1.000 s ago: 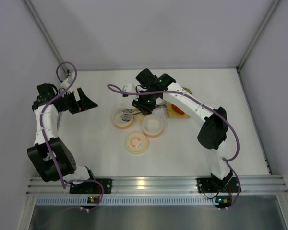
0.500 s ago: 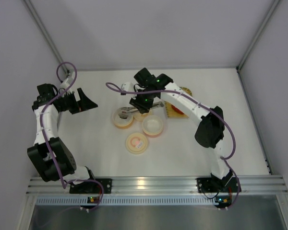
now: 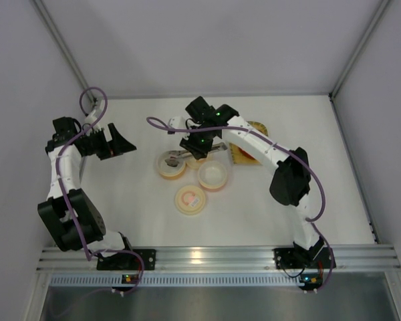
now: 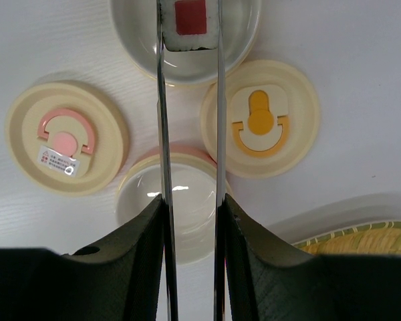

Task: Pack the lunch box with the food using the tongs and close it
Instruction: Place the fake food in the packing box.

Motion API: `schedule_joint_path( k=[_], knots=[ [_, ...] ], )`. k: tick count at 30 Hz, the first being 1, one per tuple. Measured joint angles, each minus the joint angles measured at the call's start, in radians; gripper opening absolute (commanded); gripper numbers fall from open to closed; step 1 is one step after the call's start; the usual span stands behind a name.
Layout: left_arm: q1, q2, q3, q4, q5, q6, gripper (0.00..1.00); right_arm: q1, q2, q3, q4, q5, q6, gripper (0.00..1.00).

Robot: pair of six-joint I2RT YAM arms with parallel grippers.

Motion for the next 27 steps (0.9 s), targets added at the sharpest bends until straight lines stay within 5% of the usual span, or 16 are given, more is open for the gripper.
schedule_joint_path(
  k=[27],
  knots=[
    [0.0, 0.02, 0.0, 0.001, -0.004, 0.0, 0.98, 0.0, 0.014, -0.026, 0.011, 0.016, -0.02, 0.47]
  ],
)
